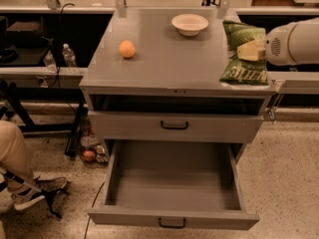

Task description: Pick green jalapeno chip bag from middle drawer and place on counter

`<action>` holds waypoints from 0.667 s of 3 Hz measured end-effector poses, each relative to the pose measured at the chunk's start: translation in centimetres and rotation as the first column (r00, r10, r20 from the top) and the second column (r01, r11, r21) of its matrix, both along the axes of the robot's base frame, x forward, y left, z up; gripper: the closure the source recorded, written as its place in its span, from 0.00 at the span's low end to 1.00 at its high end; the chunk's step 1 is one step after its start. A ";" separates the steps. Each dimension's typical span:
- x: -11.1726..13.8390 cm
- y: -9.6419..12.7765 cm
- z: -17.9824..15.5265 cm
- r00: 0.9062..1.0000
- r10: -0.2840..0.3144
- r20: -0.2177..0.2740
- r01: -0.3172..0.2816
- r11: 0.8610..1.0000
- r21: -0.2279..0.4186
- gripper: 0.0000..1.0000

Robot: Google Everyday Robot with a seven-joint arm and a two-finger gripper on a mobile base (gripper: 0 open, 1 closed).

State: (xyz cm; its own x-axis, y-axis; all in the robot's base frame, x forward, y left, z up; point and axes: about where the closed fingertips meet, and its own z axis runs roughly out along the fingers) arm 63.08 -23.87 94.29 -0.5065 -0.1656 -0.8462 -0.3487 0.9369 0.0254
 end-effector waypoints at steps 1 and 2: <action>3.3 1.2 -0.4 0.999 0.002 -0.036 -0.004 0.998 -0.055 1.00; 7.7 2.2 -1.9 0.992 -0.043 -0.117 0.031 0.994 -0.102 1.00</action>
Offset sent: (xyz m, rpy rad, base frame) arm 0.1141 0.0286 -0.0259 -0.1399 0.1900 -0.0927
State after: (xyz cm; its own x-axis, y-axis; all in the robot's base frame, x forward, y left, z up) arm 70.81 -21.69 92.42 -0.6101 -0.2251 -0.7596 -0.3134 0.9492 -0.0295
